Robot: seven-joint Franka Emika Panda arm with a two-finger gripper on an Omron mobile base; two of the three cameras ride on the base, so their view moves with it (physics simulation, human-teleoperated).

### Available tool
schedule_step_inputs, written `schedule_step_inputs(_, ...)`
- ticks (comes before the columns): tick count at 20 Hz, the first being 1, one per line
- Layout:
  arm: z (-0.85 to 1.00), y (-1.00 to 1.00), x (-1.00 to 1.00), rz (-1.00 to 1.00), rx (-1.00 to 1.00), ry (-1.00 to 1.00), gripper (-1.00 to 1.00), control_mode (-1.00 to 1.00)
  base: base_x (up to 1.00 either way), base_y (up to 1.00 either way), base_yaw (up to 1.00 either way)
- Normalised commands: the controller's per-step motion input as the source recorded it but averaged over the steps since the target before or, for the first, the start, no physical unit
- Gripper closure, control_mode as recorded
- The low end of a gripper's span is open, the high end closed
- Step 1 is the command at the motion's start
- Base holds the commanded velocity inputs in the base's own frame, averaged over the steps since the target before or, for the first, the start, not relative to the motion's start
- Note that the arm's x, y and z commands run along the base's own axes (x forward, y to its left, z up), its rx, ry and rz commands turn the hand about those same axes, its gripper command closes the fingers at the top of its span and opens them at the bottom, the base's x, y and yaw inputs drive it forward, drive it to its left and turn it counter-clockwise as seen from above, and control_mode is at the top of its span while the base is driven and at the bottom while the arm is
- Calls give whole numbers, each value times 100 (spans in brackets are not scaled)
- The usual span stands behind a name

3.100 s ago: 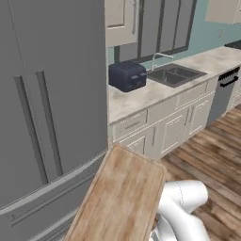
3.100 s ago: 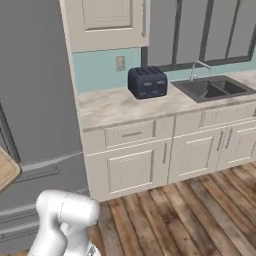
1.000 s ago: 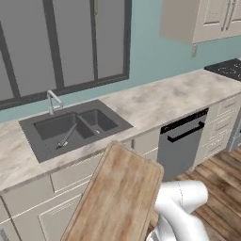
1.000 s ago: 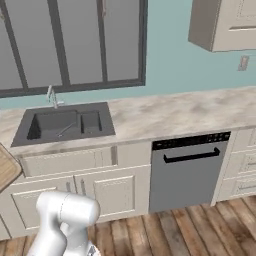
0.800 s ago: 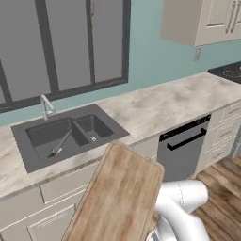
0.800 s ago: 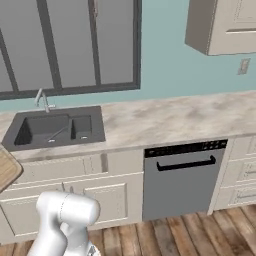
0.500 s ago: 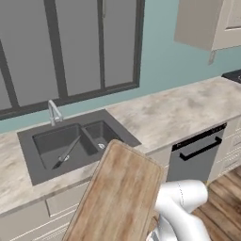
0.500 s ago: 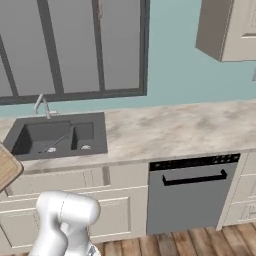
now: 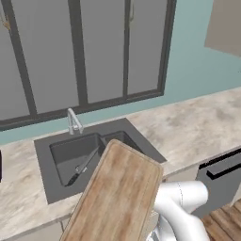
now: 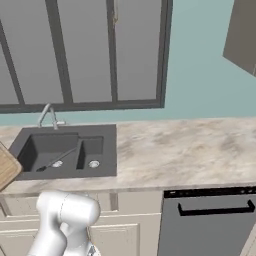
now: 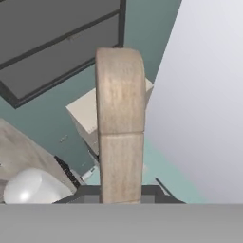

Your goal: Move the cutting board and knife to the sink. Then move spray from the cabinet to the counter.

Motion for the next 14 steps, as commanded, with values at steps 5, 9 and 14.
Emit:
schedule_step_inputs(5, 0, 0, 0, 0, 0, 0, 100, 100, 67, 11, 24)
schedule_step_inputs(9, 0, 0, 0, 0, 0, 0, 100, 100, 64, 18, 24)
schedule_step_inputs(14, 0, 0, 0, 0, 0, 0, 100, 100, 54, 18, 23)
